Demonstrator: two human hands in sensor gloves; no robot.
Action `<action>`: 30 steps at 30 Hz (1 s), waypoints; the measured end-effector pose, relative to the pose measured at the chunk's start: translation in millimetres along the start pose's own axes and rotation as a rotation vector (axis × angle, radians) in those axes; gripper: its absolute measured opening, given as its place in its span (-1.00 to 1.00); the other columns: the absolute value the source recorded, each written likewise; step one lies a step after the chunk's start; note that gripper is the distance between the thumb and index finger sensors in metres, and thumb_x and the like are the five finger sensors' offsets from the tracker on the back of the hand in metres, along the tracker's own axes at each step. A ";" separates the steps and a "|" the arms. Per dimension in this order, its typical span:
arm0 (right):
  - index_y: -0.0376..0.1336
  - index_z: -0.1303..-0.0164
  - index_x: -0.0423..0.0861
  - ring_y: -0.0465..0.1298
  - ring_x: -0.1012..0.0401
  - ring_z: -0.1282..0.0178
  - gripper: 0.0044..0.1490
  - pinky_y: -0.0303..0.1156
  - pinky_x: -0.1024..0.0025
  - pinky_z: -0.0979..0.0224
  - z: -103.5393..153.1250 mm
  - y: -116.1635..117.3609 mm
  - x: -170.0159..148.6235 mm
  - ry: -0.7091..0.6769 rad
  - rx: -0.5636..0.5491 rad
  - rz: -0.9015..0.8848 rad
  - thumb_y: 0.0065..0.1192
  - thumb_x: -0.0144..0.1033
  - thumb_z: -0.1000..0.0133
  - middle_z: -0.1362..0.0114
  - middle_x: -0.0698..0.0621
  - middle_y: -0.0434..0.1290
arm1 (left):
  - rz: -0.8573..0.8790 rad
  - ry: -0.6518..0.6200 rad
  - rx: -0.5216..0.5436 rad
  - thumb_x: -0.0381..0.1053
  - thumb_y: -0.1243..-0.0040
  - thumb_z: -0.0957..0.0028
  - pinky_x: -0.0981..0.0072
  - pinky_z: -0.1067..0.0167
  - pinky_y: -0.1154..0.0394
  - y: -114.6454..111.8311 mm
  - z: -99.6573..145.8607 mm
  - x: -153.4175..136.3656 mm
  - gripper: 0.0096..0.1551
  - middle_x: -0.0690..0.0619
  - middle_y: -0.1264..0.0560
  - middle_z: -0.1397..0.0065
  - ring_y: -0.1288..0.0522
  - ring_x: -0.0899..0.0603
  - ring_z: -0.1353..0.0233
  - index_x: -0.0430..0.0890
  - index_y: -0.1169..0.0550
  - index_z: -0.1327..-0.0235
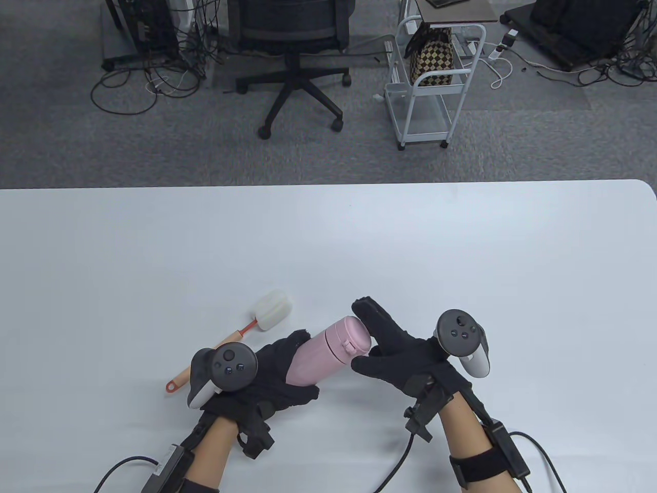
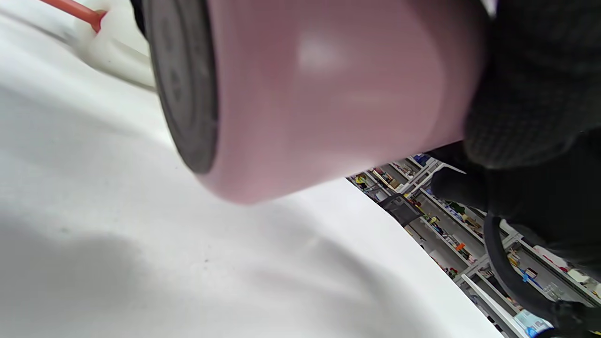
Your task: Insert cup brush into the thermos (Clean the thermos with cup brush)
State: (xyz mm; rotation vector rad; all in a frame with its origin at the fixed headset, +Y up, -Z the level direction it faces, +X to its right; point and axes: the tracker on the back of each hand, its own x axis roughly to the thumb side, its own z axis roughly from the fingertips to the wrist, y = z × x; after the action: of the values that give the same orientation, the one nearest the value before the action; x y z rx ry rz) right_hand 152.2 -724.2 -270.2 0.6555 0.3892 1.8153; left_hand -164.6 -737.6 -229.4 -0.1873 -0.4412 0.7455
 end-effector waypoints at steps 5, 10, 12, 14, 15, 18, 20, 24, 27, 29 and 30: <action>-0.06 -0.72 0.11 0.37 -0.13 -0.61 0.08 0.42 0.00 -0.45 -1.1 0.3 2.7 -0.010 -0.014 0.042 0.65 -0.19 -0.20 -0.78 -0.04 0.07 | -0.010 -0.016 -0.051 0.56 -0.38 0.17 -0.14 -0.41 -0.27 0.3 -0.6 -0.2 0.08 0.08 -0.14 -0.76 -0.20 -0.23 -0.70 0.25 -0.17 -0.54; 0.12 -0.68 -0.03 0.61 0.00 -0.26 0.07 0.57 0.17 -0.23 1.5 4.1 6.9 0.047 -0.174 0.169 0.63 0.16 -0.11 -0.57 -0.21 0.31 | -0.076 -0.003 -0.035 0.56 -0.38 0.16 -0.14 -0.41 -0.27 -2.1 -0.1 4.2 0.08 0.08 -0.14 -0.76 -0.20 -0.24 -0.70 0.24 -0.16 -0.54; 0.19 -0.61 -0.12 0.67 0.06 -0.13 0.10 0.62 0.21 -0.11 3.1 6.8 10.3 0.073 -0.247 0.231 0.58 0.30 -0.06 -0.41 -0.24 0.43 | -0.110 0.005 -0.023 0.55 -0.38 0.16 -0.14 -0.41 -0.27 -2.8 0.0 6.8 0.08 0.08 -0.14 -0.76 -0.20 -0.24 -0.70 0.24 -0.16 -0.54; 0.20 -0.59 -0.17 0.71 0.11 -0.01 0.17 0.64 0.26 0.00 4.3 10.2 11.6 0.115 -0.290 0.281 0.50 0.43 -0.03 -0.28 -0.21 0.51 | -0.150 0.010 0.004 0.56 -0.37 0.17 -0.14 -0.41 -0.27 -3.6 0.8 9.4 0.08 0.07 -0.14 -0.76 -0.20 -0.24 -0.70 0.24 -0.16 -0.54; 0.19 -0.59 -0.18 0.72 0.14 0.05 0.21 0.65 0.30 0.06 4.9 12.5 13.5 0.130 -0.326 0.308 0.47 0.48 -0.02 -0.22 -0.18 0.54 | -0.186 0.014 0.017 0.56 -0.37 0.17 -0.14 -0.41 -0.27 -4.0 1.2 11.5 0.08 0.07 -0.14 -0.76 -0.20 -0.24 -0.70 0.24 -0.16 -0.54; 0.18 -0.58 -0.23 0.73 0.23 0.24 0.33 0.66 0.40 0.23 7.6 17.6 12.5 0.162 -0.446 0.345 0.35 0.62 0.04 -0.03 -0.10 0.60 | -0.251 0.021 0.057 0.56 -0.36 0.16 -0.14 -0.41 -0.26 -5.2 2.3 17.2 0.08 0.07 -0.13 -0.76 -0.20 -0.25 -0.70 0.24 -0.15 -0.54; 0.19 -0.56 -0.26 0.73 0.28 0.34 0.37 0.66 0.44 0.31 9.3 19.5 14.3 0.182 -0.495 0.358 0.30 0.67 0.06 0.06 -0.08 0.62 | -0.285 0.022 0.086 0.55 -0.36 0.15 -0.14 -0.41 -0.26 -7.5 2.9 20.8 0.08 0.06 -0.13 -0.76 -0.20 -0.25 -0.69 0.23 -0.15 -0.54; 0.20 -0.51 -0.31 0.70 0.32 0.51 0.39 0.64 0.48 0.45 12.5 20.7 17.8 0.209 -0.564 0.373 0.24 0.68 0.09 0.23 -0.06 0.64 | -0.383 0.020 0.150 0.55 -0.35 0.15 -0.14 -0.40 -0.27 -11.9 3.5 27.1 0.08 0.06 -0.13 -0.75 -0.20 -0.26 -0.69 0.23 -0.14 -0.54; 0.22 -0.48 -0.32 0.70 0.31 0.55 0.35 0.63 0.48 0.48 14.2 19.9 19.1 0.188 -0.587 0.338 0.27 0.62 0.09 0.28 -0.08 0.64 | -0.351 0.028 0.140 0.56 -0.35 0.15 -0.14 -0.41 -0.27 -10.9 2.8 24.4 0.08 0.06 -0.13 -0.75 -0.20 -0.25 -0.69 0.23 -0.14 -0.54; 0.25 -0.48 -0.27 0.71 0.32 0.52 0.28 0.64 0.48 0.46 15.2 17.3 19.0 0.134 -0.596 0.269 0.29 0.58 0.07 0.27 -0.07 0.65 | -0.232 0.032 0.119 0.56 -0.35 0.16 -0.13 -0.40 -0.28 -6.8 2.2 15.5 0.08 0.06 -0.14 -0.75 -0.21 -0.25 -0.69 0.23 -0.15 -0.54; 0.24 -0.51 -0.21 0.72 0.33 0.45 0.21 0.65 0.49 0.39 14.7 14.9 18.0 0.099 -0.579 0.209 0.32 0.54 0.03 0.20 -0.05 0.64 | -0.173 0.028 0.113 0.56 -0.35 0.16 -0.13 -0.40 -0.28 -4.9 2.0 11.4 0.08 0.06 -0.14 -0.75 -0.21 -0.25 -0.69 0.23 -0.14 -0.54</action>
State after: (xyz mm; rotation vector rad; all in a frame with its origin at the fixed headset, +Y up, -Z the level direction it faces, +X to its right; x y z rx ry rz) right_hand 145.6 -713.0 -245.8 0.2055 -0.1529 2.0354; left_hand -155.1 -733.3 -222.4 -0.0527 -0.3828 0.5951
